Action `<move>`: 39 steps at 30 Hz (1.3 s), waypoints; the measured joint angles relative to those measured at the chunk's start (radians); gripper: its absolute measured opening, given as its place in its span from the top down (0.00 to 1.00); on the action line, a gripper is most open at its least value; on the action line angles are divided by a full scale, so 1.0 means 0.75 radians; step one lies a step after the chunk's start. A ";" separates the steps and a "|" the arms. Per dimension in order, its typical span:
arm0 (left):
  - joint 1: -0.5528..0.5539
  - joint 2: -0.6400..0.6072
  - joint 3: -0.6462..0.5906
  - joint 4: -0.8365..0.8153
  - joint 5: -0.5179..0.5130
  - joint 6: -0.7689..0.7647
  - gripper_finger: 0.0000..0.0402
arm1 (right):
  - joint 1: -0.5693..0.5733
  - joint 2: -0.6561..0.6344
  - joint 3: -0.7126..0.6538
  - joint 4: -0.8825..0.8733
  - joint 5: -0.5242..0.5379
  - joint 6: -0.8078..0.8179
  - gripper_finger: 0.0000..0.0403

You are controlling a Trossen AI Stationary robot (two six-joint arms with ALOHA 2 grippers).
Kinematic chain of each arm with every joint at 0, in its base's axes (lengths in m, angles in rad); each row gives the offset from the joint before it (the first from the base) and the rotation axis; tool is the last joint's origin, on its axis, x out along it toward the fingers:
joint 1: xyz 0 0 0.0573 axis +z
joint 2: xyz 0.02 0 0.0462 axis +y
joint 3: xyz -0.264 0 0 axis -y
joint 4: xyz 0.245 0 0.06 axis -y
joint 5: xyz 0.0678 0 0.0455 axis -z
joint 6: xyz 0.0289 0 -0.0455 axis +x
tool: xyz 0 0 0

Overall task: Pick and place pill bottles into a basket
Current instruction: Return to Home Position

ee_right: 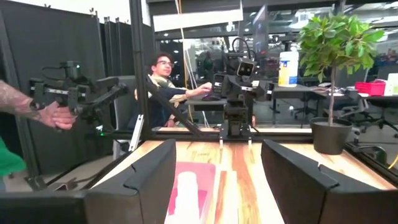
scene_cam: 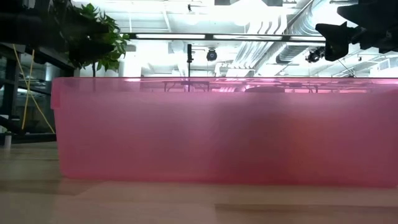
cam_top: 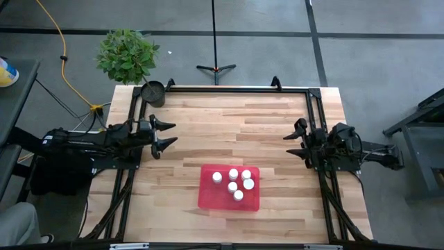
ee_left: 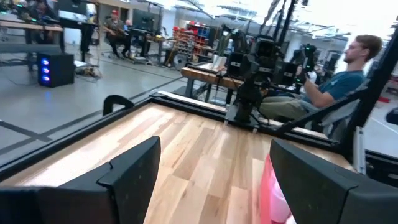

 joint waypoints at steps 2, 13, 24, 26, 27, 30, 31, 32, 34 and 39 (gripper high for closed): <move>0.000 0.000 0.000 -0.002 0.021 -0.001 0.16 | -0.013 0.000 0.000 -0.002 -0.024 -0.004 0.44; 0.000 0.000 -0.147 0.066 0.163 -0.105 0.16 | -0.084 0.000 0.000 -0.028 -0.218 0.016 0.44; 0.000 0.001 -0.160 -0.039 0.163 -0.186 0.16 | -0.085 0.000 0.001 -0.176 -0.300 -0.023 0.44; 0.000 0.001 -0.160 -0.081 0.163 -0.186 0.16 | -0.085 0.000 0.001 -0.173 -0.299 -0.035 0.44; 0.000 0.001 -0.160 -0.099 0.164 -0.186 0.16 | -0.085 0.000 0.001 -0.173 -0.299 -0.036 0.44; 0.000 0.001 -0.160 -0.132 0.163 -0.186 0.16 | -0.085 0.000 0.001 -0.207 -0.299 -0.033 0.44; 0.000 0.002 -0.160 -0.133 0.163 -0.186 0.16 | -0.085 0.000 0.001 -0.231 -0.299 -0.032 0.44; 0.000 0.002 -0.160 -0.133 0.163 -0.186 0.16 | -0.085 0.000 0.001 -0.258 -0.296 -0.032 0.44; 0.000 0.002 -0.160 -0.133 0.163 -0.186 0.16 | -0.086 0.000 0.001 -0.289 -0.284 -0.032 0.44; 0.000 0.002 -0.160 -0.133 0.163 -0.186 0.16 | -0.086 0.001 0.001 -0.313 -0.175 -0.031 0.44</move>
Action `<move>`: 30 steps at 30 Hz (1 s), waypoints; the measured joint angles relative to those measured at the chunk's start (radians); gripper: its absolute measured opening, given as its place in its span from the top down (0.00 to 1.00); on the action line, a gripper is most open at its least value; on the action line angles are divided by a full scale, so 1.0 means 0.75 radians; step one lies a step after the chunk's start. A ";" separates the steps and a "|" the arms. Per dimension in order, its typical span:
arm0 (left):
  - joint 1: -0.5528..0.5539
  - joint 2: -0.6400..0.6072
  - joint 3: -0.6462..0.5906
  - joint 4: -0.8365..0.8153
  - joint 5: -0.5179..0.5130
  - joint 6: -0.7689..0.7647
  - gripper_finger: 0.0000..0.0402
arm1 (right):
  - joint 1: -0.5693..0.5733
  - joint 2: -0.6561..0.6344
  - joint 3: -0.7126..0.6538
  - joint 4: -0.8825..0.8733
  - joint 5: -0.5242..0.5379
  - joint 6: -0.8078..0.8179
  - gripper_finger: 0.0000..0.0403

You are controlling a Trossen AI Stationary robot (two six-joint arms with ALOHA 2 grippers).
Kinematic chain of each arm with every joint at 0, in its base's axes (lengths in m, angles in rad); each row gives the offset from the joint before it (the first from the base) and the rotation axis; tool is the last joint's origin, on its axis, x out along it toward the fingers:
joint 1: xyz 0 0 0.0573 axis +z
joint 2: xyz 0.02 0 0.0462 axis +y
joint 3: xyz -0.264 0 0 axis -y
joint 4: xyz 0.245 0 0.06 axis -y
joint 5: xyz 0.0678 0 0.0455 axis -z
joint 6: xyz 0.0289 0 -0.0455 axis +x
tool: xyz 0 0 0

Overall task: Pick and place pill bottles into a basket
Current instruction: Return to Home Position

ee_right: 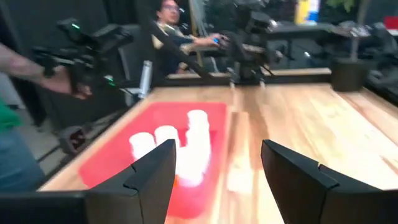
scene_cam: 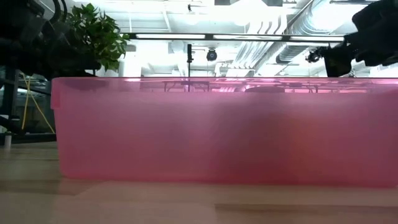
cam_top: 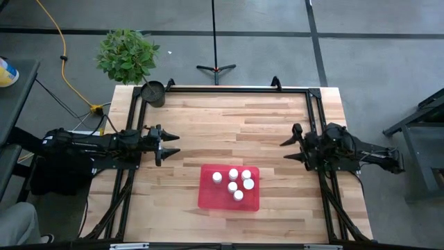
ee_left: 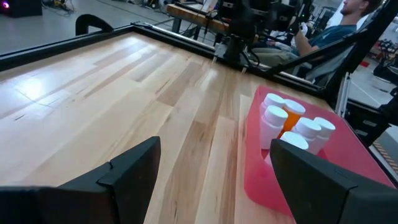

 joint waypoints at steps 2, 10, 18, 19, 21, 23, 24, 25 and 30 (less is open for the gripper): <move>0.000 0.000 0.000 0.000 0.000 0.000 0.16 | 0.000 0.000 0.000 -0.034 0.050 0.000 0.44; 0.000 0.000 -0.001 0.000 0.000 0.000 0.16 | 0.000 0.001 0.003 -0.070 0.170 0.024 0.44; 0.000 0.000 -0.001 0.000 -0.001 0.000 0.16 | 0.000 0.001 0.003 -0.072 0.201 0.024 0.44; 0.000 0.000 -0.001 0.000 -0.001 0.000 0.16 | 0.000 0.001 0.003 -0.072 0.202 0.024 0.44; 0.000 0.000 -0.001 0.000 -0.001 0.000 0.16 | 0.000 0.001 0.003 -0.072 0.201 0.025 0.44; 0.000 0.000 -0.001 0.000 -0.001 0.000 0.16 | 0.000 0.001 0.003 -0.072 0.201 0.024 0.44; 0.000 0.000 -0.001 0.000 -0.001 0.000 0.16 | 0.000 0.001 0.003 -0.072 0.201 0.024 0.44; 0.000 0.000 -0.001 0.000 -0.001 0.000 0.16 | 0.000 0.001 0.003 -0.072 0.201 0.025 0.44; 0.000 0.000 -0.001 0.000 -0.001 0.000 0.16 | 0.000 0.001 0.002 -0.073 0.201 0.025 0.44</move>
